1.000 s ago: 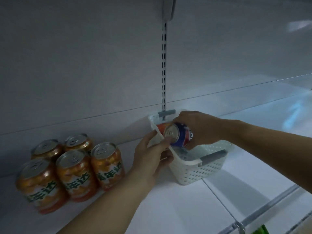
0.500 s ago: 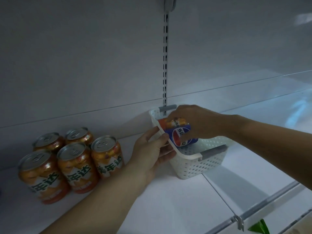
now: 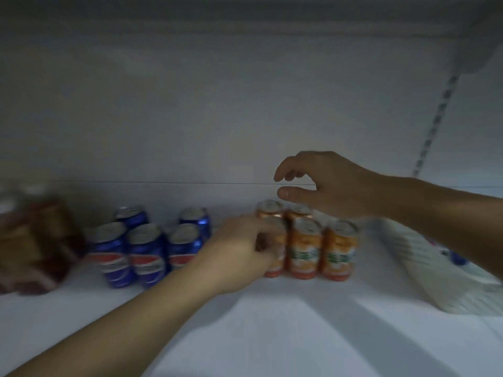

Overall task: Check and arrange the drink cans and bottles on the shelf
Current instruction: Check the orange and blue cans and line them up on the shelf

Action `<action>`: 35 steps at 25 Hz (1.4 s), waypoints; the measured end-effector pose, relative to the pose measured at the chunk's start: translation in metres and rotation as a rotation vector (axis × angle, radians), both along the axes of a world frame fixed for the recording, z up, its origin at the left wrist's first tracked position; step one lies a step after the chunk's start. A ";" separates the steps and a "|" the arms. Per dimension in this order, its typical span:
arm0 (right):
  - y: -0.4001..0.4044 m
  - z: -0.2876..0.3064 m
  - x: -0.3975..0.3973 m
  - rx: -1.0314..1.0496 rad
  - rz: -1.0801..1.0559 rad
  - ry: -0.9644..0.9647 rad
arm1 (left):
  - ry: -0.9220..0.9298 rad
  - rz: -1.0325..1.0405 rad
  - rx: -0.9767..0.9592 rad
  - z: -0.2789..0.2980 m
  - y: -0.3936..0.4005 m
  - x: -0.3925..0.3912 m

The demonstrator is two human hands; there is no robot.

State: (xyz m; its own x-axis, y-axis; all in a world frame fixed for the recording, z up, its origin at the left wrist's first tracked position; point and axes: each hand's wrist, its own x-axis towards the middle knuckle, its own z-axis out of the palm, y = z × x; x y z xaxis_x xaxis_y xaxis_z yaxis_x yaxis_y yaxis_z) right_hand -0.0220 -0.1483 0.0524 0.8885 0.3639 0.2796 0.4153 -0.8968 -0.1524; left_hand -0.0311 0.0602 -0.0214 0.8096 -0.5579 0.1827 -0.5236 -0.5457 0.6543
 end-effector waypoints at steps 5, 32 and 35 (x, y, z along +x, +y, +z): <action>0.157 -0.023 0.060 0.003 0.258 0.077 | -0.167 0.102 0.303 -0.023 0.127 0.009; 0.143 0.030 0.019 0.460 0.435 0.073 | 0.559 0.357 -1.279 -0.011 0.080 0.001; 0.107 -0.005 0.004 0.757 0.259 -0.003 | 0.574 0.305 -1.244 -0.016 0.049 -0.005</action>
State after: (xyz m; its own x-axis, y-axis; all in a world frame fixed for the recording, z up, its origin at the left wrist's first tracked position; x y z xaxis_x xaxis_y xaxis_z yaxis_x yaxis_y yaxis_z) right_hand -0.0179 -0.0411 0.0478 0.8006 0.2688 0.5356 0.5976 -0.4250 -0.6799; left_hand -0.0357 0.1096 -0.0378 0.9973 -0.0684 0.0274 0.0105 0.4991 0.8665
